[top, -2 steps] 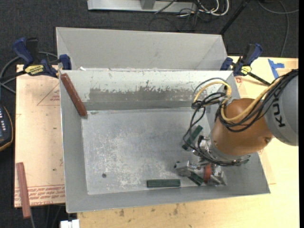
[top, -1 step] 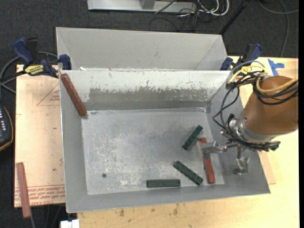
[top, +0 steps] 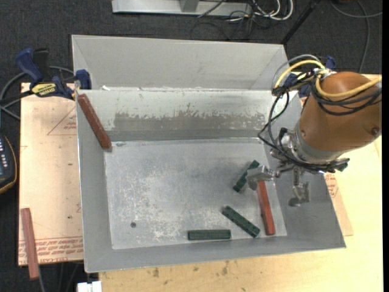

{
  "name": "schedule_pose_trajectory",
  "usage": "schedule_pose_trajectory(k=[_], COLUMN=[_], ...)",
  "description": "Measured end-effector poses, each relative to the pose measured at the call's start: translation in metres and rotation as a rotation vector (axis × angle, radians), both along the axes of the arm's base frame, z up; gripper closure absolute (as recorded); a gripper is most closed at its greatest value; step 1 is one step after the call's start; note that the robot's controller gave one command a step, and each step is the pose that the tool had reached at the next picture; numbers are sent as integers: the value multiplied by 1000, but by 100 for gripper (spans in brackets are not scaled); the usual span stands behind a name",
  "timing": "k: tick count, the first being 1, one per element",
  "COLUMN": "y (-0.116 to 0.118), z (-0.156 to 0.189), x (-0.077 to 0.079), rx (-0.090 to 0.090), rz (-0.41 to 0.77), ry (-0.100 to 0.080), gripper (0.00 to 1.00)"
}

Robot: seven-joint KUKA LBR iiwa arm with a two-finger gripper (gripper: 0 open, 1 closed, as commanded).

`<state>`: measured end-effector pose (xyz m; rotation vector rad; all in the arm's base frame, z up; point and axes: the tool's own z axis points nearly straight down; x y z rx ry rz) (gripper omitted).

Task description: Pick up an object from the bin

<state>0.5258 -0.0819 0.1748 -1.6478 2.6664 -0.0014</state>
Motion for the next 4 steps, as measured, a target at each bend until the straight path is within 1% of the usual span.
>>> schedule_pose_trajectory(k=[1, 2, 3, 4], y=[44, -8, -9, -9], z=[-94, -103, -105, -104], x=[63, 104, 126, 125], rx=[4, 0, 1, 1], rz=[-5, -16, -108, -110], ry=[7, -1, 2, 4], gripper=[0, 0, 0, 100])
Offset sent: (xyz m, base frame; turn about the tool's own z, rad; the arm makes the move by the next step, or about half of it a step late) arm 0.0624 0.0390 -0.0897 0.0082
